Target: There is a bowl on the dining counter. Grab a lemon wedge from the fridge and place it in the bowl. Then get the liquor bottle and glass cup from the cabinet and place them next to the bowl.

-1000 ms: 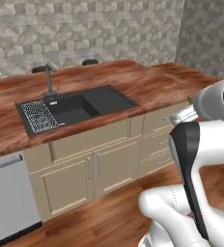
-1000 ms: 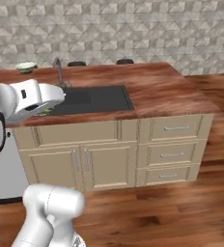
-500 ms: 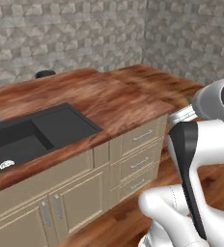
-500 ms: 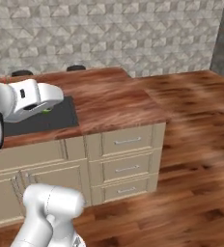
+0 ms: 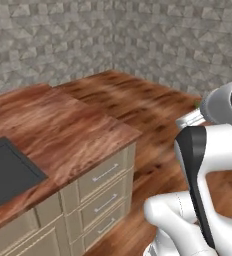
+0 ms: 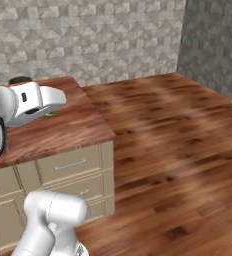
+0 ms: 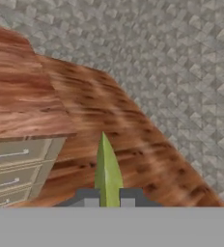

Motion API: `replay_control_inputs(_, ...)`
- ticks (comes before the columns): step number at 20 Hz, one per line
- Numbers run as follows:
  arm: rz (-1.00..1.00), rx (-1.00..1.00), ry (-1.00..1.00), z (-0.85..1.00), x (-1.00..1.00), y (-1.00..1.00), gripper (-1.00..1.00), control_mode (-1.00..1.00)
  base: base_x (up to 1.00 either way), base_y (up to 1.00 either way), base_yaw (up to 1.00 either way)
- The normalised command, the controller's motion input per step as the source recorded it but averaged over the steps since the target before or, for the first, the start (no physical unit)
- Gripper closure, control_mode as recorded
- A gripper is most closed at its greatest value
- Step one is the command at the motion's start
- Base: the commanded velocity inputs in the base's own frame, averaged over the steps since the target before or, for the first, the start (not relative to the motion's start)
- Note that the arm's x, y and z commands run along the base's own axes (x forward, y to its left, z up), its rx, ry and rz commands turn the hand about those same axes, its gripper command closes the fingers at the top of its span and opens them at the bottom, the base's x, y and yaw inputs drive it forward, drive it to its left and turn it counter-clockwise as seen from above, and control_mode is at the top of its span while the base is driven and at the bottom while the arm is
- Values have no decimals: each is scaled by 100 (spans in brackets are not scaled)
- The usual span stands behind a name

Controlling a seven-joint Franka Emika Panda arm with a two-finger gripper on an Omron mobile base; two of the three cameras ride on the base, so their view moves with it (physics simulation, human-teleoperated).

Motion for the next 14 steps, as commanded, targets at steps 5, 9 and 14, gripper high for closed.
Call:
replay_control_inputs(5,0,0,0,0,0,0,100,100,100,-55,-23)
replay_control_inputs(9,0,0,0,0,0,0,100,100,100,-44,-21)
replay_control_inputs(14,0,0,0,0,0,0,100,100,100,-43,-13)
